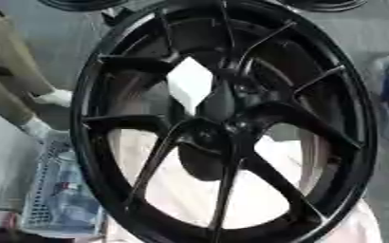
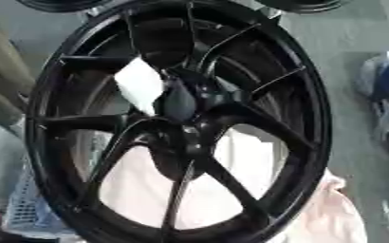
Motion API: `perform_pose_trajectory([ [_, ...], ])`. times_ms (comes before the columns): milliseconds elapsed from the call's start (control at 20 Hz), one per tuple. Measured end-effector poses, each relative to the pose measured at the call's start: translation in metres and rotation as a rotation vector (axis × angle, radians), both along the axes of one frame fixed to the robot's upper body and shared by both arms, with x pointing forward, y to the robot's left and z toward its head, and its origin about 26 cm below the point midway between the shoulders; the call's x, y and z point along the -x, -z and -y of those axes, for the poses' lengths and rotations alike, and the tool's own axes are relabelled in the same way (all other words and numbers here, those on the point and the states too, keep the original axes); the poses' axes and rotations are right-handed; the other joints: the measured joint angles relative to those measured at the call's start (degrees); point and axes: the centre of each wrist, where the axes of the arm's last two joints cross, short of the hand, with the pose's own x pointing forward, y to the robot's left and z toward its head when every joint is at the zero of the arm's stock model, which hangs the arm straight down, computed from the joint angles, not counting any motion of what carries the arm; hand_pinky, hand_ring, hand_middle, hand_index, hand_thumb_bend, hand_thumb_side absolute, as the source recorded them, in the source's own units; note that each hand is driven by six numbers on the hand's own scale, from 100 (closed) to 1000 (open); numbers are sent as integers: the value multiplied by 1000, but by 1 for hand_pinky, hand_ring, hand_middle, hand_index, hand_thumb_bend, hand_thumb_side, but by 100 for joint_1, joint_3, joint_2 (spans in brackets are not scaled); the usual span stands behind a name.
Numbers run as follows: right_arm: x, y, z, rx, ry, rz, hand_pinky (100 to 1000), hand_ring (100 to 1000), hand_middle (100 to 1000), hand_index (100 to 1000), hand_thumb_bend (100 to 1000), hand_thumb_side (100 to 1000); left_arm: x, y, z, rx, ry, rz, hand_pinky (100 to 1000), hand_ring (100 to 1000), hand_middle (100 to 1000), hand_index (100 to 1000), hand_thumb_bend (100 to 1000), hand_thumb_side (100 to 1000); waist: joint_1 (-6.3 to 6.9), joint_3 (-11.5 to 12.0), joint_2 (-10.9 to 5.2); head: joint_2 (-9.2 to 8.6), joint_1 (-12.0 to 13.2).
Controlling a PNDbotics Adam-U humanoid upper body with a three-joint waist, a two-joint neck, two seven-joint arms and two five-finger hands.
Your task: Pull the pin out of the wheel hub.
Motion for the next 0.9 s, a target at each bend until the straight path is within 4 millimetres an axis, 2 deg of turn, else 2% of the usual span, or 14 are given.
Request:
perform_pose_trajectory([
  [250, 0, 0, 0, -1, 0, 0, 548, 775, 687, 819, 100, 358, -1, -8, -4, -40, -5, 34, 880, 783, 734, 771, 100, 677, 41, -6, 0, 8, -6],
  [650, 4, 6, 2, 1, 14, -20, 548, 775, 687, 818, 100, 356, -1, -51, -23, -263, -35, 188, 866, 783, 733, 777, 100, 642, 142, -33, -88, 200, -38],
  [900, 7, 10, 2, 9, 23, -37, 546, 775, 686, 818, 100, 359, 6, -77, -43, -501, -106, 236, 851, 782, 732, 783, 100, 613, 168, 21, -130, 323, -69],
])
